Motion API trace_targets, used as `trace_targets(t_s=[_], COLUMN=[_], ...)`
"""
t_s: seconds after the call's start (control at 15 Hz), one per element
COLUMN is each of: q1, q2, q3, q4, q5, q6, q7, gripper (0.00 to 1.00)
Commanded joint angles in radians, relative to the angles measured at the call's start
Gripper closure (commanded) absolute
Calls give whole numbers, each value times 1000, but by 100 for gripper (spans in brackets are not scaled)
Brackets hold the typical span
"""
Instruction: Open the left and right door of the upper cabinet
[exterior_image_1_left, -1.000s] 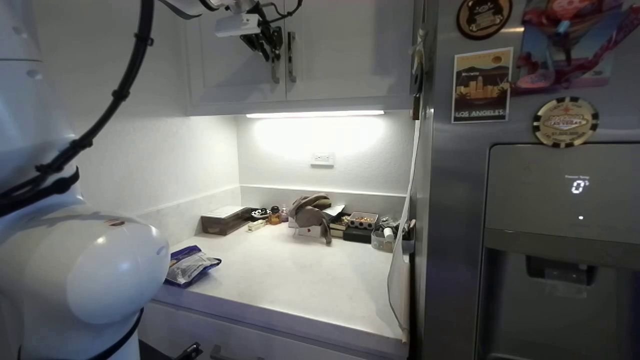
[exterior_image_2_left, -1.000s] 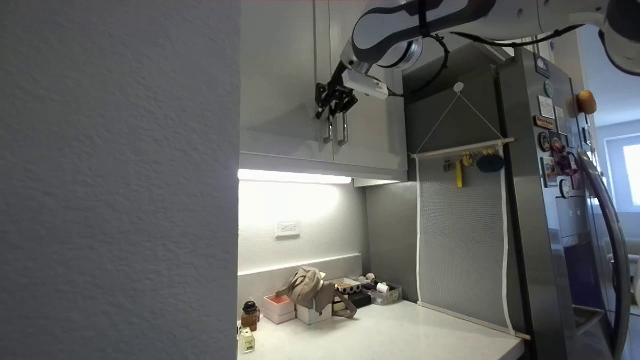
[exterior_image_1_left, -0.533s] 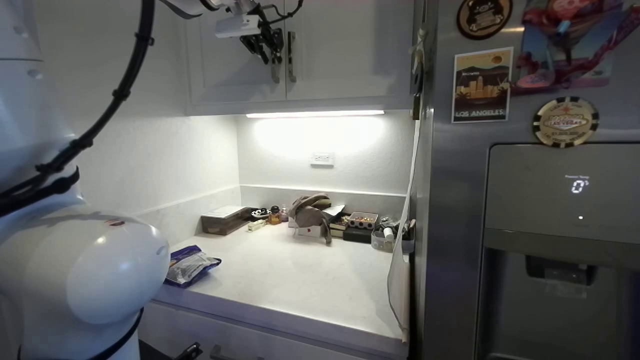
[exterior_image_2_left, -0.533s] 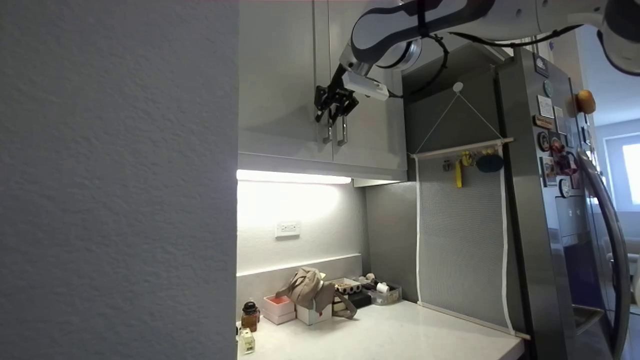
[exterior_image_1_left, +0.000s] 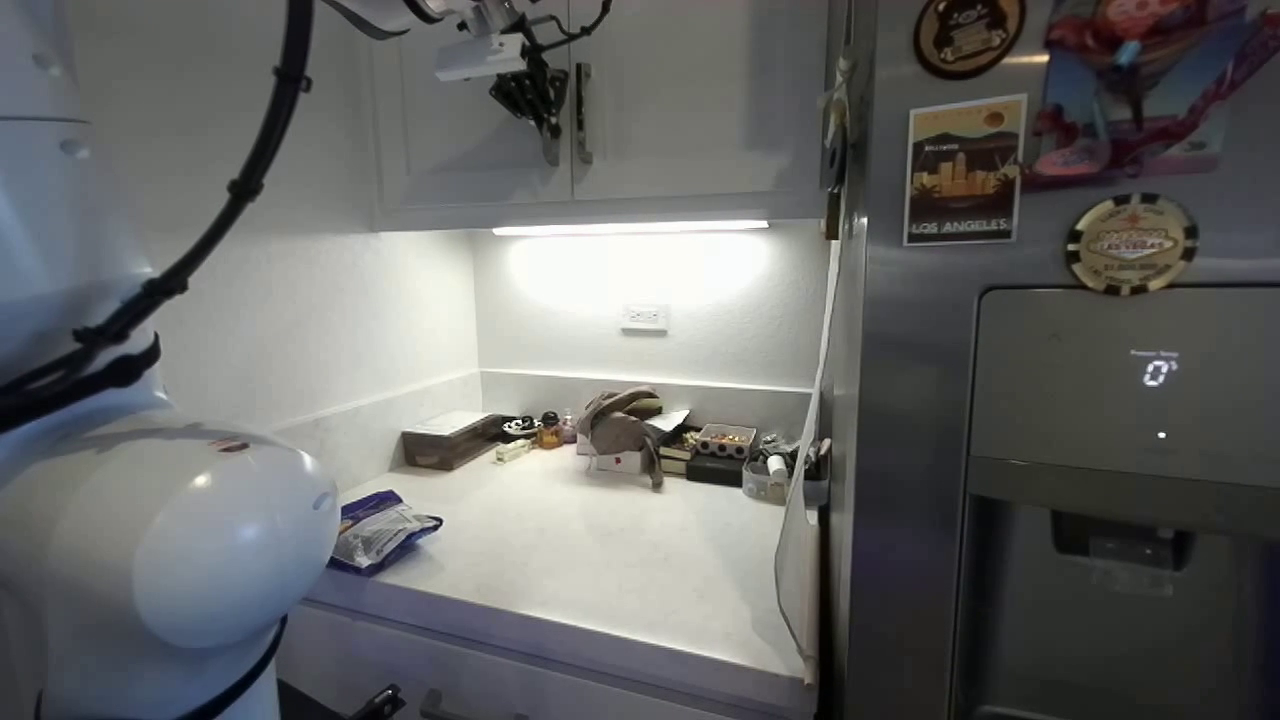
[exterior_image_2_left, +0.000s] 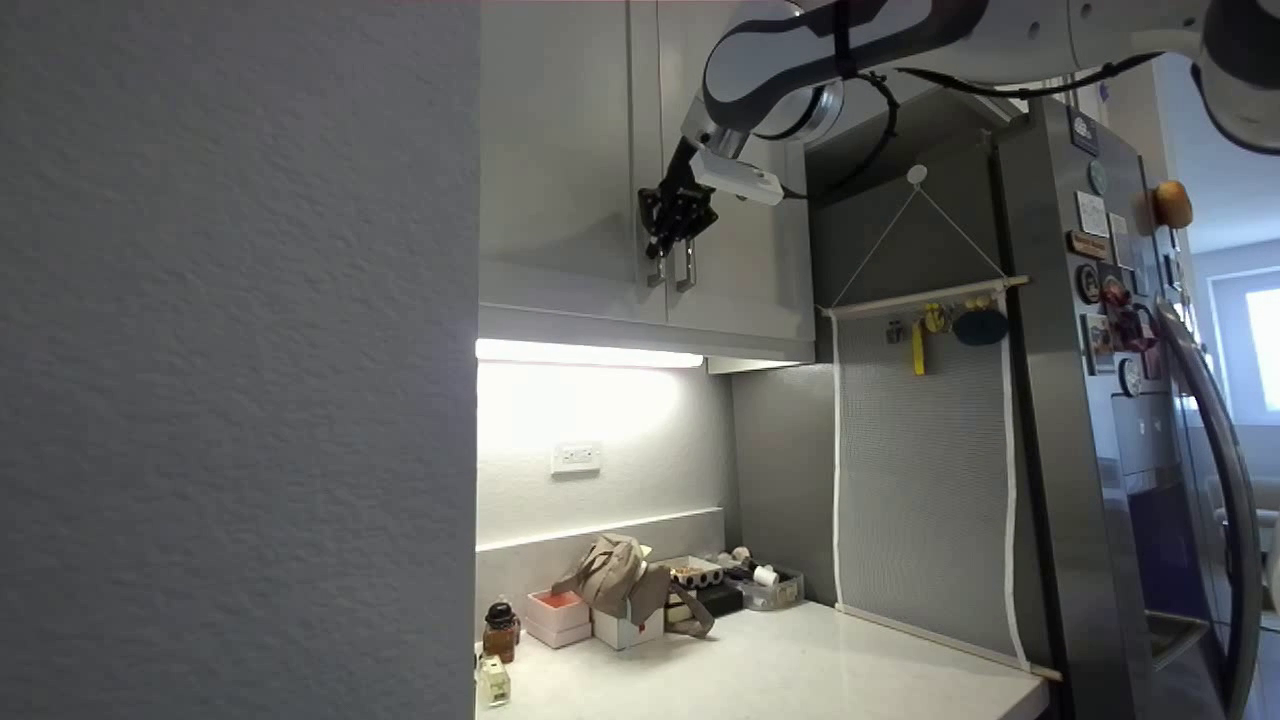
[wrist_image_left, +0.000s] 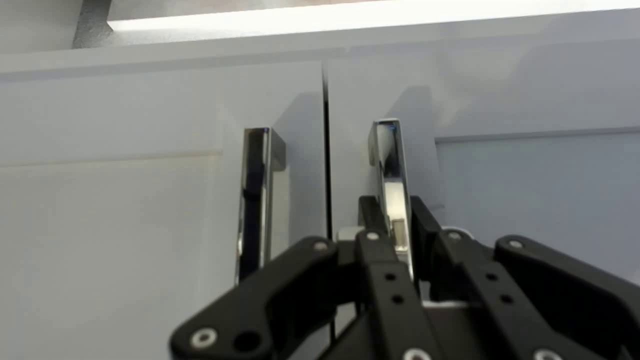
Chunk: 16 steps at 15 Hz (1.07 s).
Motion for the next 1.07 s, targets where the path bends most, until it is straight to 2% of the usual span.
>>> trace_targets(t_s=[0.0, 0.33, 0.67, 1.0], q1=[10, 33, 48, 67], q2=[14, 0, -4, -9], q3=[0, -3, -2, 21], q4=[30, 52, 126, 184], q5=[20, 62, 104, 108], q6=[-41, -125, -289, -428], q7=[-7, -53, -121, -124], gripper=[96, 96, 96, 96])
